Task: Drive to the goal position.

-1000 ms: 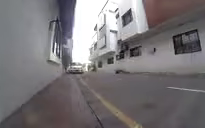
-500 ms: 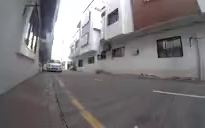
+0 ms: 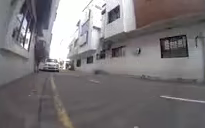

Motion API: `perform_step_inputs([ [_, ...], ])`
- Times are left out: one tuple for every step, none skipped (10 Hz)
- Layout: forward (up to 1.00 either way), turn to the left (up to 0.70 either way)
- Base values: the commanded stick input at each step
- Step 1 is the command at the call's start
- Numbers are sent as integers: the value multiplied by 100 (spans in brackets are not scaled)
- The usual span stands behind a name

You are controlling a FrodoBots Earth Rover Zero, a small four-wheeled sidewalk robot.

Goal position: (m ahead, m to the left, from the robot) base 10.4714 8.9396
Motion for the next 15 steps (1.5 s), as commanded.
perform_step_inputs([
  [100, 0],
  [100, 0],
  [100, 0],
  [100, 0],
  [100, 0],
  [100, 0],
  [100, 0],
  [100, 0],
  [100, 0],
  [100, 0],
  [100, 0],
  [100, 0],
  [100, 0],
  [100, 0],
  [100, 0],
])
